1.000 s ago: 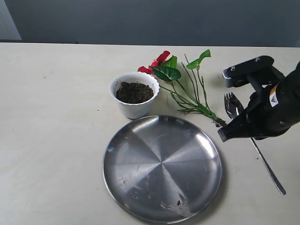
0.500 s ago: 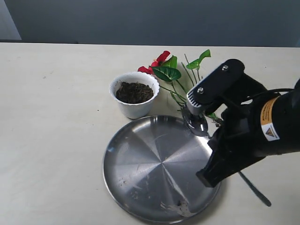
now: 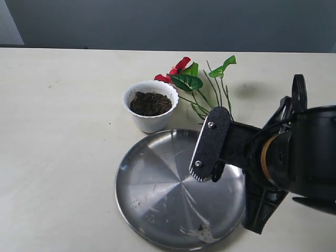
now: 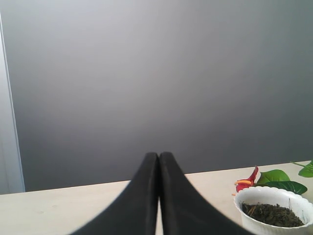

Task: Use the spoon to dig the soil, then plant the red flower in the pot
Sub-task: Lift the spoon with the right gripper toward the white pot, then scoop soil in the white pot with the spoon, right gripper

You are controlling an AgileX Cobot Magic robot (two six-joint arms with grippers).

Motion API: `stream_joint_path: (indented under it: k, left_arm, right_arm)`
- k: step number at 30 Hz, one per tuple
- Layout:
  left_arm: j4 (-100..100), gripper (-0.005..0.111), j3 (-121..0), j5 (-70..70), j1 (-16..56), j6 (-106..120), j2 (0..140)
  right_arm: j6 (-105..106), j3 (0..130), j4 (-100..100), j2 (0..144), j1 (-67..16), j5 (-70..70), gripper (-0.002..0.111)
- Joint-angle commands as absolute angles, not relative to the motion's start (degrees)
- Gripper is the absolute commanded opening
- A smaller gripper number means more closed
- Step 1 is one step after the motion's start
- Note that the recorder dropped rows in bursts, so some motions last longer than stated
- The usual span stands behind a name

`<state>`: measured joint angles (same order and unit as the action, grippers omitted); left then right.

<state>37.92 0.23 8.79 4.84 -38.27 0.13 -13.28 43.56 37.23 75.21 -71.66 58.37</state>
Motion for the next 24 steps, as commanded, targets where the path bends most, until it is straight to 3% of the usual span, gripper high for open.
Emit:
stream_joint_path:
  k: [1,9,14,20,24]
  left_arm:
    - [37.77,0.000,0.00,8.88,5.24,-38.40,0.00]
    - [37.77,0.000,0.00,8.98,5.24,-38.40,0.00]
    - [37.77,0.000,0.00,8.98,5.24,-38.40,0.00]
    - [37.77,0.000,0.00,8.98,5.24,-38.40,0.00]
    - [37.77,0.000,0.00,8.98,5.24,-38.40,0.00]
  right_arm:
    - [-12.79,43.70,38.88,75.20,-74.45,58.69,-0.001]
    - [-11.45,43.70,45.90,77.50,-75.46,54.98,-0.001]
    - [-21.75,43.70,67.20,82.61,-75.46,50.42,-0.001]
    - [-27.15,44.56,86.57,93.99,-74.91,54.25,-0.001]
    - [-27.15,50.97,86.92,101.29,-71.17,58.03,-0.001]
